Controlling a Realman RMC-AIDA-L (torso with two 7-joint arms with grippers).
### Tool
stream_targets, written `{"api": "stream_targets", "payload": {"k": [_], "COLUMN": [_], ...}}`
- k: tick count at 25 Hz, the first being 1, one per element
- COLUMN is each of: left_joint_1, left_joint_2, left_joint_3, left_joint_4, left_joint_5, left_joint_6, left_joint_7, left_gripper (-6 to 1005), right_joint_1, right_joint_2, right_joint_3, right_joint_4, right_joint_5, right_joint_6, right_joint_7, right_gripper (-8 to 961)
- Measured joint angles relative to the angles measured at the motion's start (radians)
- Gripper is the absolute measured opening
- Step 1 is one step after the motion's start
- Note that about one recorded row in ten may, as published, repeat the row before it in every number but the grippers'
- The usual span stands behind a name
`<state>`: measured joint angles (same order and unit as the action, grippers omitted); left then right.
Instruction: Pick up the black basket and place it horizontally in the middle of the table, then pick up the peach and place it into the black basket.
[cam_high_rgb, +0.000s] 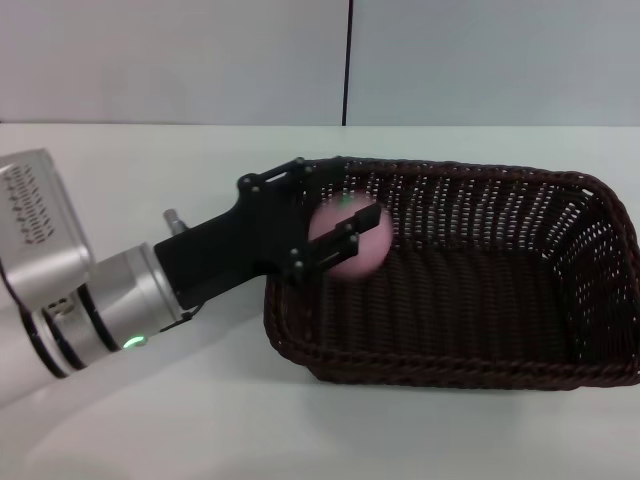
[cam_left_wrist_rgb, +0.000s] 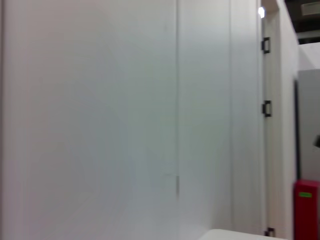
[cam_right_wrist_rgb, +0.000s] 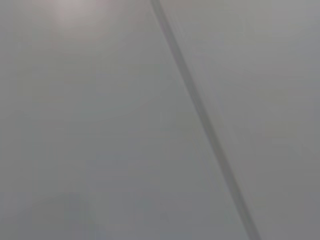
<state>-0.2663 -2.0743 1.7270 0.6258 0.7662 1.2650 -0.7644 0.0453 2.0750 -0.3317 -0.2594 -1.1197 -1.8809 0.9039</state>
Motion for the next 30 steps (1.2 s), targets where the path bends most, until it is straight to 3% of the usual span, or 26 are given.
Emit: {"api": "stream_targets", "payload": {"k": [5,11,13,18,30], "left_joint_1": [0.047,0.12,0.12,0.121,0.134], "left_joint_2": [0.004,0.002,0.002,-0.002,-0.003], "left_joint_3": [-0.012,-0.128,-0.151,-0.153,-0.155], "left_joint_4": [-0.011,-0.137,-0.29,-0.422,-0.444], "left_joint_5": [-0.053,-0.235,-0.417,-0.616,-0.681], "left_joint_6": [0.005,0.04,0.126,0.234,0.253], "left_joint_7": [0.044,0.183,0.29,0.4,0.409], "left_gripper": [659,813,813,813,813], "right_joint_1": [-0.008,0.012,0.031,0.064,0.107], "right_joint_2": [0.002,0.003,0.003,0.004,0.003], "right_joint_3": [0.091,0.157,0.201,0.214,0.21], "right_joint_4": [0.15,0.244,0.282,0.297,0.291], "right_joint_5": [0.0,0.0,0.0,0.0,-0.004], "right_joint_6": [0.005,0.035,0.07,0.119,0.145], "right_joint_7": [-0.187,-0.315,-0.359,-0.364,-0.365], "right_gripper": [450,450,450,450,451]}}
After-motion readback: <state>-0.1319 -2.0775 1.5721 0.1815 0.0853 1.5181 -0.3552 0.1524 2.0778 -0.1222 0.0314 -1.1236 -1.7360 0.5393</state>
